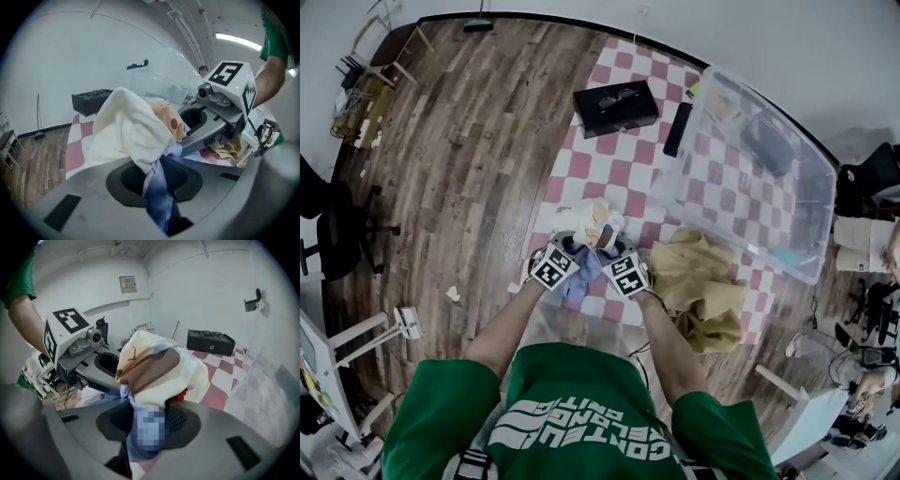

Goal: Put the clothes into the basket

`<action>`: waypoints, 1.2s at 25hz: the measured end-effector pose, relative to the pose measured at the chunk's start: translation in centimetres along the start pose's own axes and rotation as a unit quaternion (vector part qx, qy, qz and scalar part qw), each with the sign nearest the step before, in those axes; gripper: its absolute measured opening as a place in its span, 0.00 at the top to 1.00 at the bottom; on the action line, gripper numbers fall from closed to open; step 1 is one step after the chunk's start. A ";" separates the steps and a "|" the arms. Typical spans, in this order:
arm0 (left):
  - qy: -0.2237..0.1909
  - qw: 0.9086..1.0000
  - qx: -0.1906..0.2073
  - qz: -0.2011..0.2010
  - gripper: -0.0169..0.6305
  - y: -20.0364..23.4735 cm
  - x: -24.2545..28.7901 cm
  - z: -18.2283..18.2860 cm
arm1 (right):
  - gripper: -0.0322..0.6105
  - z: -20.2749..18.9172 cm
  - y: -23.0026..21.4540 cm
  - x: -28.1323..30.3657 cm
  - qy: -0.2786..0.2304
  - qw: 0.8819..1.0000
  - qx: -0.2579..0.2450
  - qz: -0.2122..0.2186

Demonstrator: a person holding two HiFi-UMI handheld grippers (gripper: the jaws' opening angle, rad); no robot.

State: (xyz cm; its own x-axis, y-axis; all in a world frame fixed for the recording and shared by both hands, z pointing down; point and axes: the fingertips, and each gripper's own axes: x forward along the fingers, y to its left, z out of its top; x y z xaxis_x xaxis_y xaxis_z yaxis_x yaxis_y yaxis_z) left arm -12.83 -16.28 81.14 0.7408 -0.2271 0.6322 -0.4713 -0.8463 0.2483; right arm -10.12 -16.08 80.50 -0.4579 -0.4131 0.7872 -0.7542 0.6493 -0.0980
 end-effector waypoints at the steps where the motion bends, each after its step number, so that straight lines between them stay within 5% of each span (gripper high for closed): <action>1: -0.007 1.000 0.005 0.002 0.86 -0.1 -0.4 0.5 | 0.73 0.5 0.1 -0.5 -0.009 1.000 -0.007 -0.005; 15: -0.136 0.986 0.086 0.049 0.87 0.6 -8.8 12.4 | 0.73 11.9 -0.3 -9.2 -0.154 0.983 -0.052 -0.081; 30: -0.269 0.932 0.213 0.118 0.88 2.0 -21.3 32.7 | 0.73 30.6 -3.0 -23.5 -0.315 0.926 -0.110 -0.177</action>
State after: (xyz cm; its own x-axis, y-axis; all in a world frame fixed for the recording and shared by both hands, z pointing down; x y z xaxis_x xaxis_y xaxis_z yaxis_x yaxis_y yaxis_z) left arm -13.92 -28.86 44.18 0.8275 -0.5428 0.1433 -0.5035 -0.8305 -0.2382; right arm -11.52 -27.81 43.64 -0.4362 -0.8704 0.2282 -0.8274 0.4877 0.2786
